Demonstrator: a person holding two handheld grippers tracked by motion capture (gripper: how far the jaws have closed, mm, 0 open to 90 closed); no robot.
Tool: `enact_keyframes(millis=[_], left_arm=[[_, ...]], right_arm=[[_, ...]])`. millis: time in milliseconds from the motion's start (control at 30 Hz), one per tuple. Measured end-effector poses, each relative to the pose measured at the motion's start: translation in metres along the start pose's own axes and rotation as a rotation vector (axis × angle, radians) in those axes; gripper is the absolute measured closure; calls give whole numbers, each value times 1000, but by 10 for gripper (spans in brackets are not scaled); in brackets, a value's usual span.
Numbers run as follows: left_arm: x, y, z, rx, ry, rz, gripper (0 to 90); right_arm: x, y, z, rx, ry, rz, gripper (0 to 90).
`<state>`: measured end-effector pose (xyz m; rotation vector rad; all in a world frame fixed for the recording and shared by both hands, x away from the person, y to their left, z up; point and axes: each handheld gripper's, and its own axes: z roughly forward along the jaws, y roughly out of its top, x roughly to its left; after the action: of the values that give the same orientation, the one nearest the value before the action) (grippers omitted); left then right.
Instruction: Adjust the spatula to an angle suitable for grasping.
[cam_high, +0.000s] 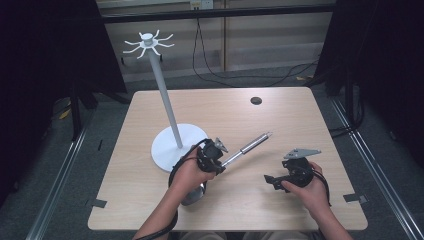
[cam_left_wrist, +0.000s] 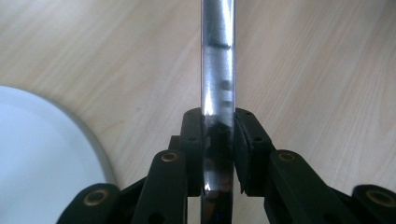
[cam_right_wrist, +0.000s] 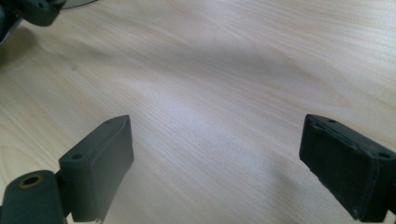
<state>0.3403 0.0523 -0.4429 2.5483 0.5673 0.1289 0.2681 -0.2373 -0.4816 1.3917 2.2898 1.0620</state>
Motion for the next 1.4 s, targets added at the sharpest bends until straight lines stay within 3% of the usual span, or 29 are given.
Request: enact_keyframes(millis=[167,233,400,667,1067,1400], left_arm=[[5,-7,-13,-65,15,-43,753],[7,-9,-19,-85,18,-43,754],[7,-15,-29,-180,29,-82,753],[8,-24,-39,-261,52,-123,754],[10,-35,-60,-339,101,-144,753],[13,-46,-75,-403,114,-172,753]], right_arm=[[0,1,0,-9,6,4,72],[0,1,0,-6,6,3,62],[2,1,2,-6,19,-5,45],[3,3,6,3,32,-12,42],[7,9,12,9,45,-19,42],[11,13,18,9,61,-39,42]])
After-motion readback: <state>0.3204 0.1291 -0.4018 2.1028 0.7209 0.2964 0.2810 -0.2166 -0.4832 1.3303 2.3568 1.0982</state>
